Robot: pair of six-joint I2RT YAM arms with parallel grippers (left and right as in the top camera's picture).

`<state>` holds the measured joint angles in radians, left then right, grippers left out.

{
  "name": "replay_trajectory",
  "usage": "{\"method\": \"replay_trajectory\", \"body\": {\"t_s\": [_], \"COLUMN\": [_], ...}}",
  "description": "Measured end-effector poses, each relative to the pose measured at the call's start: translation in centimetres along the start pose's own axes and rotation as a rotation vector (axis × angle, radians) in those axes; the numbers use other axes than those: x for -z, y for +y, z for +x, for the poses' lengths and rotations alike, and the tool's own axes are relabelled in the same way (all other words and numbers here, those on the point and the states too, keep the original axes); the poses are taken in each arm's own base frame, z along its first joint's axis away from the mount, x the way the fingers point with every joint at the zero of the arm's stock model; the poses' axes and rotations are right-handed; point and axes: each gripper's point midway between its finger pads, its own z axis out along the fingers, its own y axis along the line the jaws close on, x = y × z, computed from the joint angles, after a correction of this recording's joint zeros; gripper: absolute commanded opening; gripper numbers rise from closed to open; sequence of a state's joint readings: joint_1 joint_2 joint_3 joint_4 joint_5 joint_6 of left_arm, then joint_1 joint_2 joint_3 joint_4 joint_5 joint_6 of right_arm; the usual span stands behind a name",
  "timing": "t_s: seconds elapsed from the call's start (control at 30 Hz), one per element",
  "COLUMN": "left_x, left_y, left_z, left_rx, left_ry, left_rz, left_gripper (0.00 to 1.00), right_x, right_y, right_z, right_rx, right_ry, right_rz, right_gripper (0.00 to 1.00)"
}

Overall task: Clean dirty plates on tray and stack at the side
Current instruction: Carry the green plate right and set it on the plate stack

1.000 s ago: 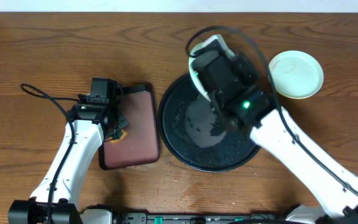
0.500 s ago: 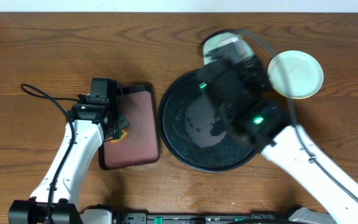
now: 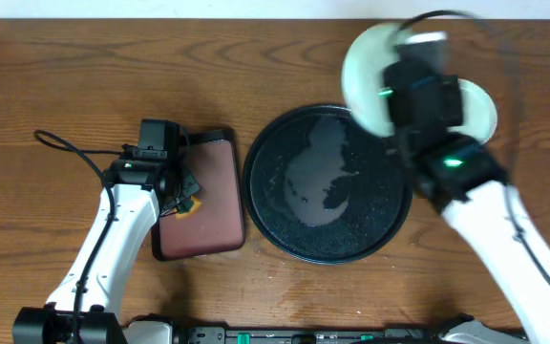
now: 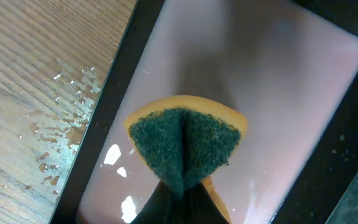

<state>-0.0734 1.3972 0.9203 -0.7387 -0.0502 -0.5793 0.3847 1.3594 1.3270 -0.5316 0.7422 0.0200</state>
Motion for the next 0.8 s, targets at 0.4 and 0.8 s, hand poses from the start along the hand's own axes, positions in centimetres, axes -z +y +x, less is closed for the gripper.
{"method": "replay_trajectory", "body": {"t_s": [0.4, 0.8], "left_x": [0.0, 0.0], "left_y": [-0.1, -0.2], "left_z": [-0.1, -0.2], "left_rx": [0.001, 0.001], "left_ry": [-0.005, -0.006], "left_rz": [0.004, 0.009], "left_gripper": [0.07, 0.08], "right_x": [-12.8, -20.8], "right_y": [-13.6, -9.4], "right_z": [11.3, 21.1], "right_rx": [-0.592, -0.793], "right_ry": [0.357, 0.605], "right_rz": [-0.024, -0.124], "right_gripper": [0.01, 0.05]}}
